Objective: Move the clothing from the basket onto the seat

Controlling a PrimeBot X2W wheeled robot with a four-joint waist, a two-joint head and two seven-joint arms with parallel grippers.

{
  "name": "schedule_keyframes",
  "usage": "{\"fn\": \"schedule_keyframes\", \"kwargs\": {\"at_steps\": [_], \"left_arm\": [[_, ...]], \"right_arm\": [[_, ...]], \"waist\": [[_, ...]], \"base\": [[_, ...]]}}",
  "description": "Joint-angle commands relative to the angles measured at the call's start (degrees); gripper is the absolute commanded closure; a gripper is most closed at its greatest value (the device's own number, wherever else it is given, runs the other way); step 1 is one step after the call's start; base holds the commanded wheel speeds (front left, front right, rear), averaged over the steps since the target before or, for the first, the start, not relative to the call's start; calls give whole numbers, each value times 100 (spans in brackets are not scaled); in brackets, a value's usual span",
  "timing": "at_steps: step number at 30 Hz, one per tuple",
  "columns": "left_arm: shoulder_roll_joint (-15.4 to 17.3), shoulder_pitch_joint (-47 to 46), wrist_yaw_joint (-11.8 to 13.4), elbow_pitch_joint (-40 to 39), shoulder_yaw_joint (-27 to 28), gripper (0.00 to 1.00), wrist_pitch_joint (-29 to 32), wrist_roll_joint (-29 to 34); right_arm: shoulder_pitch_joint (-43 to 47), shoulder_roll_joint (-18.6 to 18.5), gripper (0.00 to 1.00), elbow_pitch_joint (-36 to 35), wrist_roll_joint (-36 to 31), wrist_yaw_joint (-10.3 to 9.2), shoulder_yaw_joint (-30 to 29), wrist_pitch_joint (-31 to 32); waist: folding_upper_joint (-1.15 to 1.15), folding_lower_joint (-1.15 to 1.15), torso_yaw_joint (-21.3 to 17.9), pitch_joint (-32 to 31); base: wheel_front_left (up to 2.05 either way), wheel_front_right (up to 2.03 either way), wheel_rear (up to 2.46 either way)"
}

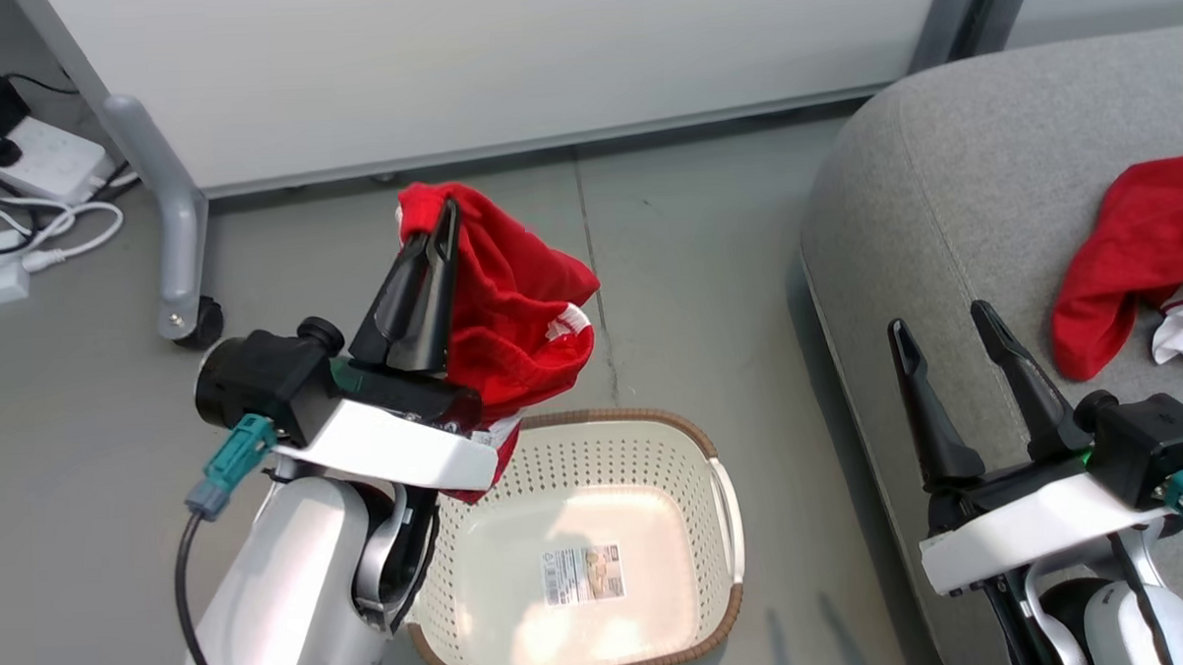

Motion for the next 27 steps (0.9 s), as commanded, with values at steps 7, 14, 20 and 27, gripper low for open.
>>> {"fn": "schedule_keyframes", "kwargs": {"at_steps": [7, 14, 20, 27], "left_arm": [[72, 284, 5, -719, 101, 100, -20, 153], [162, 905, 161, -1165, -40, 100, 99, 179], [190, 1273, 217, -1333, -127, 100, 187, 111], [252, 1352, 231, -1415, -172, 100, 228, 114]], "right_arm": [[271, -32, 0, -19, 21, 1, -3, 120], [653, -31, 0, -61, 79, 1, -84, 220], [847, -30, 0, -112, 103, 1, -107, 279], [869, -31, 0, -145, 145, 1, -56, 289]], "waist": [[0, 0, 5, -487], [0, 0, 0, -880], [0, 0, 27, -1007], [0, 0, 69, -1035]], "base": [[0, 0, 0], [0, 0, 0], [0, 0, 0], [0, 0, 0]]}}
